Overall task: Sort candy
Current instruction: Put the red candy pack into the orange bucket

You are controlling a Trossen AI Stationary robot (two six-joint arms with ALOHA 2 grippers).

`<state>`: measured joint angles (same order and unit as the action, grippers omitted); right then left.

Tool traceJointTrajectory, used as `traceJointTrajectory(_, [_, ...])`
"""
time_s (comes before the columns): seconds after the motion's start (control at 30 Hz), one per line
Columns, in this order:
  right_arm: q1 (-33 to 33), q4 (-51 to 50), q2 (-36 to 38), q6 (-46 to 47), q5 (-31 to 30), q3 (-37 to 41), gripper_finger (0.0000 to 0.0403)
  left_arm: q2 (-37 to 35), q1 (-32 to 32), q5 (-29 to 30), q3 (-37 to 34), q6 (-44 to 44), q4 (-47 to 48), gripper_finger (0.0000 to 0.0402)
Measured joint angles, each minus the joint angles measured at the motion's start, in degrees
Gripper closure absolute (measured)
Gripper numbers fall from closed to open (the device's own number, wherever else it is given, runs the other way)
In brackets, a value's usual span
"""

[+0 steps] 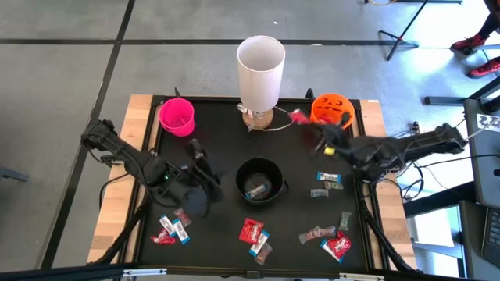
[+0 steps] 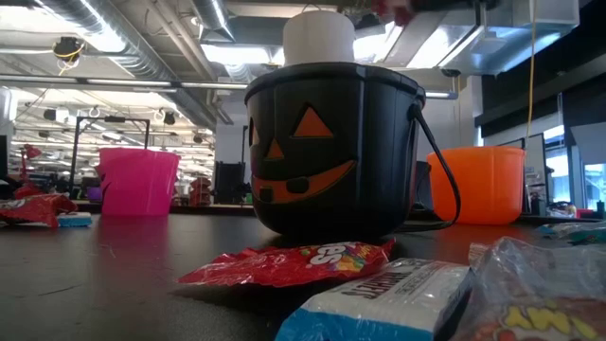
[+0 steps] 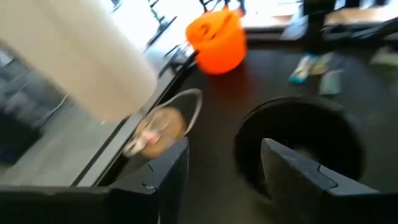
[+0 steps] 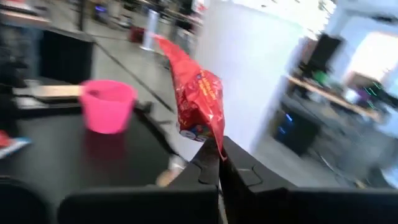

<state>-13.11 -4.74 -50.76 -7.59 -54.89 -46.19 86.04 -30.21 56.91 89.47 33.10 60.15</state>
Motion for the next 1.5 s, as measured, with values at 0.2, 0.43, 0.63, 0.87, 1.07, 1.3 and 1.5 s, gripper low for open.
traceJointTrajectory(0.2, [13.4,-14.2,7.7,8.3,3.2,0.0,0.0402,0.0,1.3,0.5,0.0,5.7,7.5,0.021])
traceJointTrajectory(0.43, [29.3,-22.1,10.1,12.2,14.7,0.0,0.0402,-4.5,3.3,0.0,-6.2,5.8,3.0,0.021])
traceJointTrajectory(0.63, [38.3,-24.8,9.7,12.3,21.5,0.0,0.0402,-13.8,4.8,-8.0,-22.9,-1.0,-20.8,0.021])
traceJointTrajectory(0.87, [46.7,-25.1,9.4,12.3,28.7,2.1,0.0402,-22.8,8.4,-15.5,-37.6,-6.2,-45.1,0.021])
traceJointTrajectory(1.07, [53.2,-26.2,9.4,12.5,34.2,6.4,0.0402,-24.8,9.6,-9.7,-39.9,1.1,-47.0,0.021])
traceJointTrajectory(1.3, [58.8,-28.5,9.3,12.5,36.0,7.8,0.0402,-24.7,9.6,-10.1,-39.9,0.8,-46.7,0.021])
traceJointTrajectory(1.5, [61.2,-28.6,9.3,11.6,36.5,7.8,0.0402,-24.7,9.6,-10.1,-39.9,0.8,-46.7,0.021])
